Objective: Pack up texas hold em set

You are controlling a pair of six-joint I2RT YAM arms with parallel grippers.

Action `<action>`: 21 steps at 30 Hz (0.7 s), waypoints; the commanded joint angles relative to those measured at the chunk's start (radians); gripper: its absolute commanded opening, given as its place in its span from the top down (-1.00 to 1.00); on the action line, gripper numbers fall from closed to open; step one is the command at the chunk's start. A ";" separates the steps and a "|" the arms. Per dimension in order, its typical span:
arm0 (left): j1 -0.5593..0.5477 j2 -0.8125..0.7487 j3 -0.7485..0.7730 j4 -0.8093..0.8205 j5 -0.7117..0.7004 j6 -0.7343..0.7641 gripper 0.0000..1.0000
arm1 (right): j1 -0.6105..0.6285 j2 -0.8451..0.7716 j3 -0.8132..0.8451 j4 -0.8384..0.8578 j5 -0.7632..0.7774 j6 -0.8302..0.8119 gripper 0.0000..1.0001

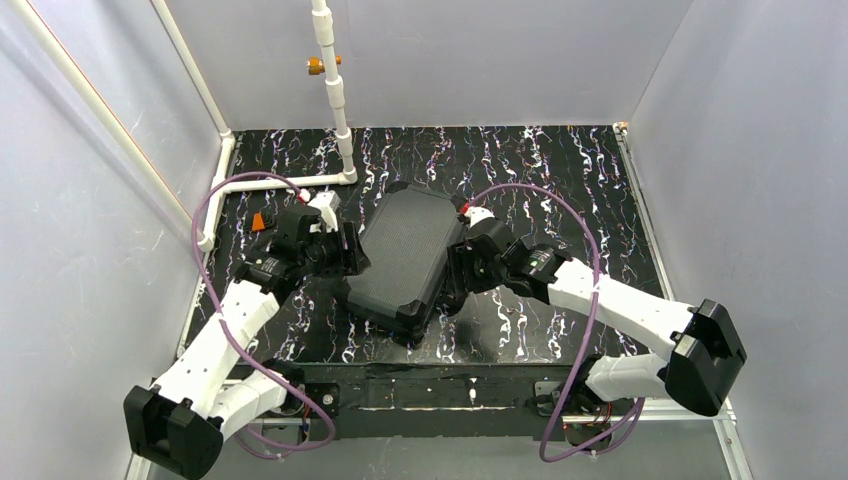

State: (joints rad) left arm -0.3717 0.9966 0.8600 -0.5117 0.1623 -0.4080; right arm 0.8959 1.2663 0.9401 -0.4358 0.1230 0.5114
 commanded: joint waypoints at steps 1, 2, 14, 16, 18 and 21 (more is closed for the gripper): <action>-0.026 -0.053 0.069 -0.042 -0.076 0.021 -0.43 | -0.008 -0.046 -0.034 -0.030 0.066 -0.008 -0.37; -0.031 -0.059 0.084 -0.050 -0.086 0.021 -0.83 | -0.009 -0.053 -0.041 -0.033 0.076 -0.006 -0.43; -0.035 -0.059 0.118 0.004 -0.010 0.014 -0.97 | -0.023 -0.154 -0.099 -0.058 0.206 0.046 -0.57; -0.036 -0.019 0.129 0.005 0.036 0.012 -0.81 | -0.027 -0.172 -0.116 -0.054 0.222 0.062 -0.54; -0.051 0.026 0.137 -0.008 0.046 0.013 -0.73 | -0.036 -0.189 -0.138 -0.044 0.222 0.072 -0.50; -0.112 0.054 0.134 0.001 -0.002 0.007 -0.69 | -0.058 -0.214 -0.170 -0.035 0.211 0.088 -0.47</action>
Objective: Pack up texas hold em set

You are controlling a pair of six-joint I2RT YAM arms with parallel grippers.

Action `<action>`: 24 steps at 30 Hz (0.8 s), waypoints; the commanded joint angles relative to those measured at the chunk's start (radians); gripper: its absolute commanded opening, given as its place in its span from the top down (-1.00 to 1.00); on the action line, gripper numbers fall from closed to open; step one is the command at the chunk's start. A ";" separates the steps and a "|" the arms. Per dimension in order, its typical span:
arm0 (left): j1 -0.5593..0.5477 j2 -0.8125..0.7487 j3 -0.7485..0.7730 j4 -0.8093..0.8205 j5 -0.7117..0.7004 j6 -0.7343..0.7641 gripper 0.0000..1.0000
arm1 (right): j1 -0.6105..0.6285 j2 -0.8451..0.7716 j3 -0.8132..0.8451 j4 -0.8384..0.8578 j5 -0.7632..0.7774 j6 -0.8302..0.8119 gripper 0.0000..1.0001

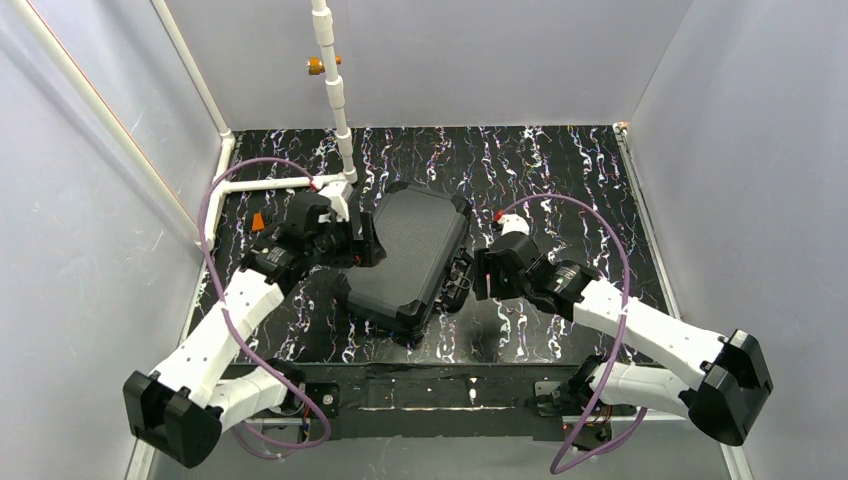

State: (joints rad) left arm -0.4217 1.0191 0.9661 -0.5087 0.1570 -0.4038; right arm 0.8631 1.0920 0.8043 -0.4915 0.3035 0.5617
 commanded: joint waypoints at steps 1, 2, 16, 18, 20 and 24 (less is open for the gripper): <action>-0.091 0.039 0.030 0.002 -0.013 0.001 -0.66 | -0.037 -0.053 -0.048 0.024 0.023 0.043 -0.46; -0.120 0.052 0.034 0.004 -0.028 0.004 -0.63 | -0.051 -0.065 -0.061 0.032 0.013 0.047 -0.44; -0.338 0.311 0.148 0.042 -0.127 0.016 0.26 | -0.290 -0.026 -0.201 0.226 -0.343 0.075 -0.01; -0.343 0.346 0.175 0.043 -0.134 0.025 0.36 | -0.292 0.004 -0.200 0.255 -0.365 0.079 0.02; -0.346 0.376 0.198 0.044 -0.136 0.032 0.45 | -0.292 0.033 -0.200 0.278 -0.377 0.083 0.05; -0.351 0.430 0.210 0.050 -0.131 0.042 0.57 | -0.294 0.084 -0.202 0.317 -0.395 0.089 0.08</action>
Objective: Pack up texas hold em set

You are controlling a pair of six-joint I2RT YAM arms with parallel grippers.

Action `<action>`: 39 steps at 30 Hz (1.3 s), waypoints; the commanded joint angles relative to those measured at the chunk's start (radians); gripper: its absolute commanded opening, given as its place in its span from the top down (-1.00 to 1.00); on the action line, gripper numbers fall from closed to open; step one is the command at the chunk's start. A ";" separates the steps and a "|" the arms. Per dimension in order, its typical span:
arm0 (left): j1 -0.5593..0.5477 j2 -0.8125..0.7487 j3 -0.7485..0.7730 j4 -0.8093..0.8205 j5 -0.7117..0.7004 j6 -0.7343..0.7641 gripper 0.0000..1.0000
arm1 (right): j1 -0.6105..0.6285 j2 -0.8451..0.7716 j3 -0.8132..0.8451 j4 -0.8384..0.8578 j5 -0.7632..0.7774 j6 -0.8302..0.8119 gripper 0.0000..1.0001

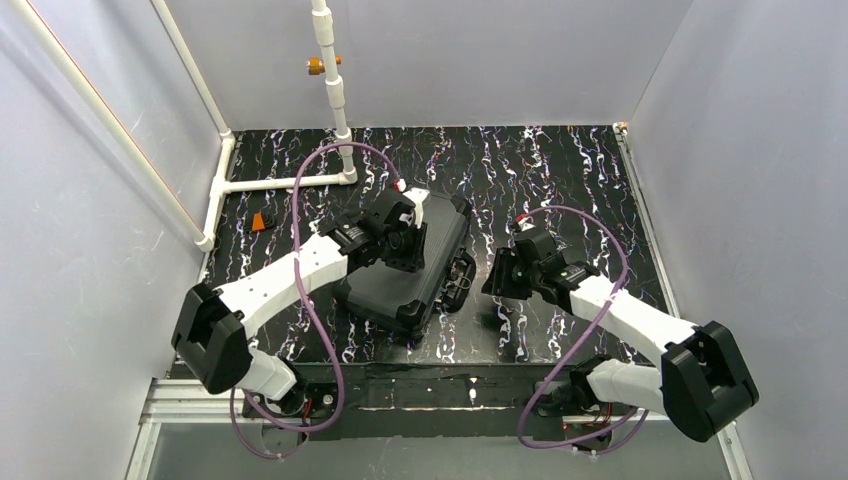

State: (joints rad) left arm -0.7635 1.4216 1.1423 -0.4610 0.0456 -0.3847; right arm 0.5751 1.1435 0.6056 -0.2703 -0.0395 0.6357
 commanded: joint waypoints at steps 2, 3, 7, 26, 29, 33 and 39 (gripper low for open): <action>-0.013 0.049 0.029 0.008 -0.016 0.026 0.63 | -0.007 0.053 -0.002 0.111 -0.056 0.017 0.09; -0.013 0.060 0.022 0.010 -0.013 0.026 0.67 | -0.007 0.063 -0.002 0.119 -0.058 0.018 0.09; -0.023 0.073 -0.029 0.029 -0.013 0.011 0.81 | -0.009 0.103 0.001 0.147 -0.060 0.023 0.10; -0.074 -0.078 -0.426 0.176 -0.056 -0.156 0.98 | -0.011 0.307 0.045 0.236 -0.061 0.051 0.44; -0.082 -0.092 -0.439 0.176 -0.059 -0.162 0.98 | -0.011 0.326 0.055 0.252 -0.063 0.052 0.54; -0.091 -0.097 -0.446 0.176 -0.061 -0.166 0.98 | -0.011 0.346 0.071 0.255 -0.063 0.046 0.64; -0.102 -0.086 -0.444 0.177 -0.062 -0.170 0.98 | -0.011 0.354 0.082 0.261 -0.066 0.036 0.67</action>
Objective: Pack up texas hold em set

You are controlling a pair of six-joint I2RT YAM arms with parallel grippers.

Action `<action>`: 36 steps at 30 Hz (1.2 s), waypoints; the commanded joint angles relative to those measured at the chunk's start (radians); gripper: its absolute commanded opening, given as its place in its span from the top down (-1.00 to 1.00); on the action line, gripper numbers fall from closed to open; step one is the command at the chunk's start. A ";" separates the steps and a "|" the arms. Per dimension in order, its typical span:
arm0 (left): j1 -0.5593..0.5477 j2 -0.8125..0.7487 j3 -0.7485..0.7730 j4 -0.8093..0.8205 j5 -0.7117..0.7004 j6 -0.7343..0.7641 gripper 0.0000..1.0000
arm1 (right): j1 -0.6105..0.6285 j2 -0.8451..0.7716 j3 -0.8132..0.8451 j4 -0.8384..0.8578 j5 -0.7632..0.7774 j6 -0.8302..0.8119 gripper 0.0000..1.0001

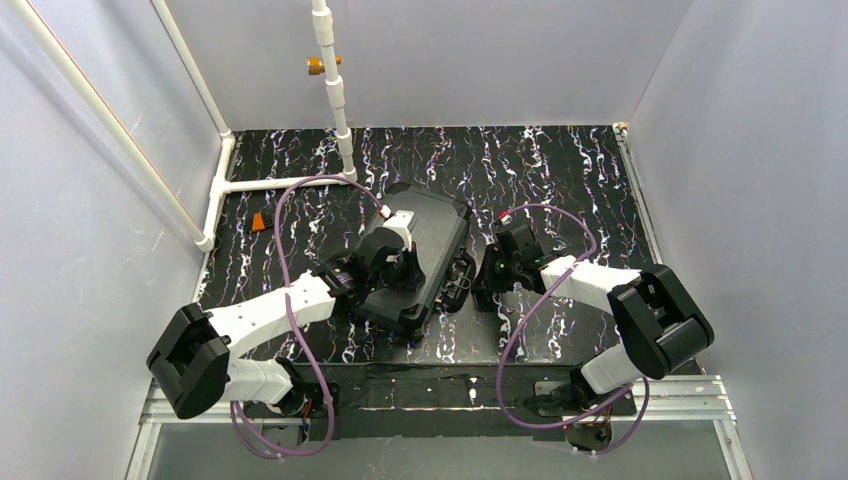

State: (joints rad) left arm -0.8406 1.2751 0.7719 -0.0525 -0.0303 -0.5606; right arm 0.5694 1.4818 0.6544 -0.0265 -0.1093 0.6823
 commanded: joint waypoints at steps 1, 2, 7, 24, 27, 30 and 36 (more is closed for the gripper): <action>-0.027 0.063 -0.075 -0.230 0.013 0.005 0.98 | -0.005 0.015 0.034 0.017 0.003 -0.010 0.68; -0.029 0.065 -0.075 -0.228 0.012 0.004 0.98 | -0.005 0.015 0.036 0.017 -0.001 -0.010 0.68; -0.036 0.074 -0.074 -0.228 0.009 0.002 0.99 | -0.005 0.006 0.047 0.017 -0.025 -0.010 0.69; -0.048 0.087 -0.080 -0.213 0.007 -0.002 0.99 | -0.005 -0.035 0.087 0.047 -0.081 -0.013 0.70; -0.050 0.088 -0.082 -0.211 0.007 -0.002 1.00 | -0.005 -0.035 0.097 0.049 -0.089 -0.011 0.70; -0.050 0.088 -0.082 -0.211 0.007 -0.002 1.00 | -0.003 -0.026 0.110 0.052 -0.101 -0.004 0.70; -0.052 0.091 -0.083 -0.210 0.007 -0.002 1.00 | -0.003 -0.003 0.138 0.070 -0.118 0.008 0.70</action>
State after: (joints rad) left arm -0.8703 1.2922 0.7715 -0.0265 -0.0444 -0.5743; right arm 0.5690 1.4799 0.7361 -0.0097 -0.1986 0.6800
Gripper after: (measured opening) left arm 0.009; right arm 0.153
